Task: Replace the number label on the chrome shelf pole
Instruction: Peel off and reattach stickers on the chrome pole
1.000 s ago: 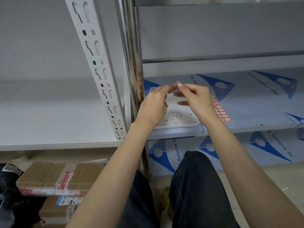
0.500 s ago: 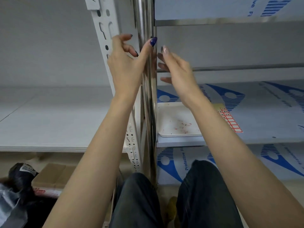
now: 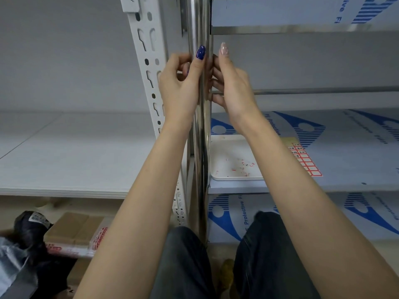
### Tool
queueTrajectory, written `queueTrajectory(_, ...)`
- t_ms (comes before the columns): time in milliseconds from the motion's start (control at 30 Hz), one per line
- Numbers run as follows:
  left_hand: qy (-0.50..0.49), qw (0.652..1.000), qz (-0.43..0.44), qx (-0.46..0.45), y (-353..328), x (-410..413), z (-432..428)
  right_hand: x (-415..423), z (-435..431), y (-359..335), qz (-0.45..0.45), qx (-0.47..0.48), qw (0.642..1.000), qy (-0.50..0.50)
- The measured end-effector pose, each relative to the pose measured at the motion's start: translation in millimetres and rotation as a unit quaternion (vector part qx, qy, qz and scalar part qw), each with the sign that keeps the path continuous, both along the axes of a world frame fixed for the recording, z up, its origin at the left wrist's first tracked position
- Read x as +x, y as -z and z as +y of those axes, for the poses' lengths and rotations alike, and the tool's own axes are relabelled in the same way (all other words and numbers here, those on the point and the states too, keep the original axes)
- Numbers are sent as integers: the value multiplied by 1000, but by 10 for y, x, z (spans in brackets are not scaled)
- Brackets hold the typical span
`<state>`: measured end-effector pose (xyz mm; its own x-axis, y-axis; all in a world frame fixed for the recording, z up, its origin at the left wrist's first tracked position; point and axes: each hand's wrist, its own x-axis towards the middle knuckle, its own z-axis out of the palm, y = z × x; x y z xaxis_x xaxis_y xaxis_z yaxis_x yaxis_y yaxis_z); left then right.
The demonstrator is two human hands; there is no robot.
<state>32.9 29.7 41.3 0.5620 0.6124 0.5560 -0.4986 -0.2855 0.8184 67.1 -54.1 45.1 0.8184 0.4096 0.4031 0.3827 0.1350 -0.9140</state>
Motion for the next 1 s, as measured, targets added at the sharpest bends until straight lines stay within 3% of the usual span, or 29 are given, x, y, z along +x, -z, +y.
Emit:
queueTrajectory(367, 110, 983, -1, -146, 135, -59, 47, 21, 54, -39, 4, -2, 999, 41)
queueTrajectory(633, 117, 978, 1, -175, 130, -74, 57, 27, 172, -104, -65, -41, 992, 97)
queueTrajectory(1000, 116, 977, -5, -180, 133, -53, 45, 145, 15, -102, -28, -7, 999, -33)
